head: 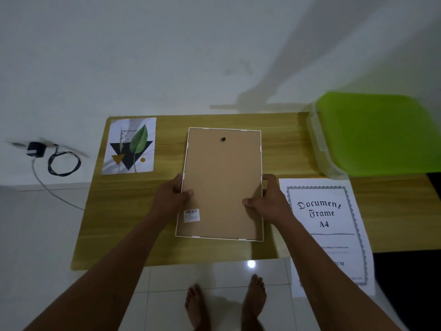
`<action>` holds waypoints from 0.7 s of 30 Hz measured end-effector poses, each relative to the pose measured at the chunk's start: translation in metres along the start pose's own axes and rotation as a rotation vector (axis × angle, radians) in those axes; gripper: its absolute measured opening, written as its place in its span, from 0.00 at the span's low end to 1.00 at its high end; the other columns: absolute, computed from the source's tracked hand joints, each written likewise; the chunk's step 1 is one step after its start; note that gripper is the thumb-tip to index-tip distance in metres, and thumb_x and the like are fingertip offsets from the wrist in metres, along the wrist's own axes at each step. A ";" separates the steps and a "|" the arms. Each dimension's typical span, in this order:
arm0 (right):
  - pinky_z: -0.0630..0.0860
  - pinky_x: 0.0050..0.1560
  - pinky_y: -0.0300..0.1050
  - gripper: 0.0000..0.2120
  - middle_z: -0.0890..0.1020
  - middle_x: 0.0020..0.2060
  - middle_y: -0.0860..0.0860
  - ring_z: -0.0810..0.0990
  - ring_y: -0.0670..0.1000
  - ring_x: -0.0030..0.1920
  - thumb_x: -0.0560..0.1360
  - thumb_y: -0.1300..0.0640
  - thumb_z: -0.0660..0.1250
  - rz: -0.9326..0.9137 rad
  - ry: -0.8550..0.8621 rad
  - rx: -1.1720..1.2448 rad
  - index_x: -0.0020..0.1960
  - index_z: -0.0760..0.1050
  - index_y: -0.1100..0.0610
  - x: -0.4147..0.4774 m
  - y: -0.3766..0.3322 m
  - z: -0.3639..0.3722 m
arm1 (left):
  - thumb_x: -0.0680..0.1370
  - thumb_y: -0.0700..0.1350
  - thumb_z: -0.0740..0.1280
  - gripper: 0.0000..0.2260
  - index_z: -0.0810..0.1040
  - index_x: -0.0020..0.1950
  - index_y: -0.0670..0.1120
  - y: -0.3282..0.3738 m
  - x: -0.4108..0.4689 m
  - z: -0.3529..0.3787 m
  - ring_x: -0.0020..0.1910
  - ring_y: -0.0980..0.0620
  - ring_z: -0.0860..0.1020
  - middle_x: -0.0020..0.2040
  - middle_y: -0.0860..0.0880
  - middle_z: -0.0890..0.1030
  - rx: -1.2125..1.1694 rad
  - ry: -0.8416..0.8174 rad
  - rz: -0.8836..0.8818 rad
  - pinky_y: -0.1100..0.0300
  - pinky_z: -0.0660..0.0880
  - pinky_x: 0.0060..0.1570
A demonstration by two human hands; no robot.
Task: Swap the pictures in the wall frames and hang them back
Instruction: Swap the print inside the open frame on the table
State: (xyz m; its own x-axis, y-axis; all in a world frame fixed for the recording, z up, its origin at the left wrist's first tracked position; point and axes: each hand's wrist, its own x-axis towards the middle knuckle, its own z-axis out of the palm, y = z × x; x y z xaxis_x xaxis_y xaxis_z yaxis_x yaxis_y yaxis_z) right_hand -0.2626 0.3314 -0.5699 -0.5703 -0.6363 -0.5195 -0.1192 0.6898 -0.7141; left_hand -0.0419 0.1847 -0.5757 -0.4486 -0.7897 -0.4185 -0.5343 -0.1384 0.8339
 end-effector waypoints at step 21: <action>0.73 0.66 0.60 0.35 0.70 0.72 0.50 0.72 0.54 0.69 0.75 0.34 0.64 -0.271 0.033 0.265 0.77 0.60 0.46 -0.081 -0.141 -0.022 | 0.75 0.34 0.70 0.34 0.63 0.76 0.56 0.127 -0.090 -0.020 0.56 0.55 0.81 0.59 0.52 0.81 -0.038 -0.111 0.376 0.56 0.81 0.49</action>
State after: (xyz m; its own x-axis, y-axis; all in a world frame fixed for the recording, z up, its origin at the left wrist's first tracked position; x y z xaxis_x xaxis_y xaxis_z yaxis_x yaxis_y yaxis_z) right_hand -0.2173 0.2939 -0.4169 -0.5734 -0.7690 -0.2827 -0.0574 0.3819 -0.9224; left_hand -0.0550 0.2268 -0.4250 -0.6841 -0.7201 -0.1160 -0.2918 0.1245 0.9483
